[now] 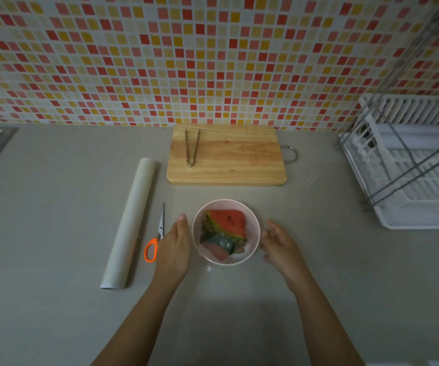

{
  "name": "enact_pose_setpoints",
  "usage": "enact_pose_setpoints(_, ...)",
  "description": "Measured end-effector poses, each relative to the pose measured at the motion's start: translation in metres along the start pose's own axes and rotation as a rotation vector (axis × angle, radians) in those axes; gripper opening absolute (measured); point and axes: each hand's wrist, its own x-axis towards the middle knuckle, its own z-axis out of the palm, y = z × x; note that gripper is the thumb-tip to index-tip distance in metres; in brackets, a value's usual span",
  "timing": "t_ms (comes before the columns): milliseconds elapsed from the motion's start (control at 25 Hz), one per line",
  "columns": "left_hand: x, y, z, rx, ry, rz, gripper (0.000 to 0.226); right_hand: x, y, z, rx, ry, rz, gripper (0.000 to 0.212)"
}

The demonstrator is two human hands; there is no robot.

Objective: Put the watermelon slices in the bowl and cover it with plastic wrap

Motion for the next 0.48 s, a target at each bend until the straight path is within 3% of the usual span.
enact_pose_setpoints(240,0.010,-0.011,-0.006,-0.339,-0.125,-0.138,0.025,-0.011,0.008,0.003,0.148,-0.068,-0.087,0.022)
enact_pose_setpoints(480,0.018,-0.011,-0.007,-0.367,-0.185,-0.082,0.022,0.002,0.006,0.008,0.202,-0.041,-0.167,0.034)
